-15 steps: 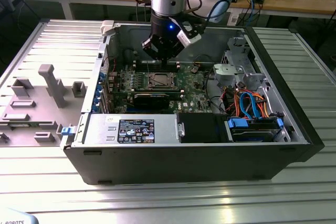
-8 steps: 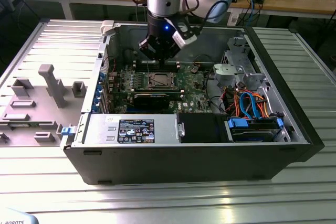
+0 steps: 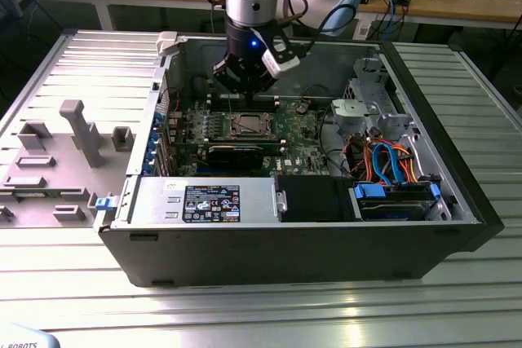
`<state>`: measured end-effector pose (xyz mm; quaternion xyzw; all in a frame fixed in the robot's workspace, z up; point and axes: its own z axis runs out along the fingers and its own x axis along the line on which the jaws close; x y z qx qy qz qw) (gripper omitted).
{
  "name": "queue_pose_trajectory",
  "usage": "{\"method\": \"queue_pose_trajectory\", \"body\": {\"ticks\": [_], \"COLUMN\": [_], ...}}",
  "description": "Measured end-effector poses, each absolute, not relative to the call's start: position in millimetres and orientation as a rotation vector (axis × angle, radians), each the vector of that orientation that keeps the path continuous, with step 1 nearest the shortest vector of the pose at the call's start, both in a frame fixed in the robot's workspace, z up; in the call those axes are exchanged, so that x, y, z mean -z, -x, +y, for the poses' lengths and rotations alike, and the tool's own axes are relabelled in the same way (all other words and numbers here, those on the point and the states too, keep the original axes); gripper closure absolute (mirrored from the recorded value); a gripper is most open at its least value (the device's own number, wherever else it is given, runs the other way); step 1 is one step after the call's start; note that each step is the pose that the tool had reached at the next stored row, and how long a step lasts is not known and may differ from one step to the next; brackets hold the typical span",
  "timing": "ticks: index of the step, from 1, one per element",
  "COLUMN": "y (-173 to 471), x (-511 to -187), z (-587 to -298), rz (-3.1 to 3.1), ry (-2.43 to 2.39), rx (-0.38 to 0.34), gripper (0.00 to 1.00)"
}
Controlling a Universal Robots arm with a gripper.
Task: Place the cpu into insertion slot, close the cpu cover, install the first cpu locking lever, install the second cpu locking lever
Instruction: 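Install the first cpu locking lever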
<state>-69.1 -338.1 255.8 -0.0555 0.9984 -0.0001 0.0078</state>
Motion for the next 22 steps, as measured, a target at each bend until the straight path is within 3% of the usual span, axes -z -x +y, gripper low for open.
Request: {"method": "queue_pose_trajectory", "body": {"ticks": [22], "y": [80.1], "x": [-255.8], "z": [-338.1], "rz": [3.121], "ry": [0.173], "rx": [0.000], "gripper": [0.89]}}
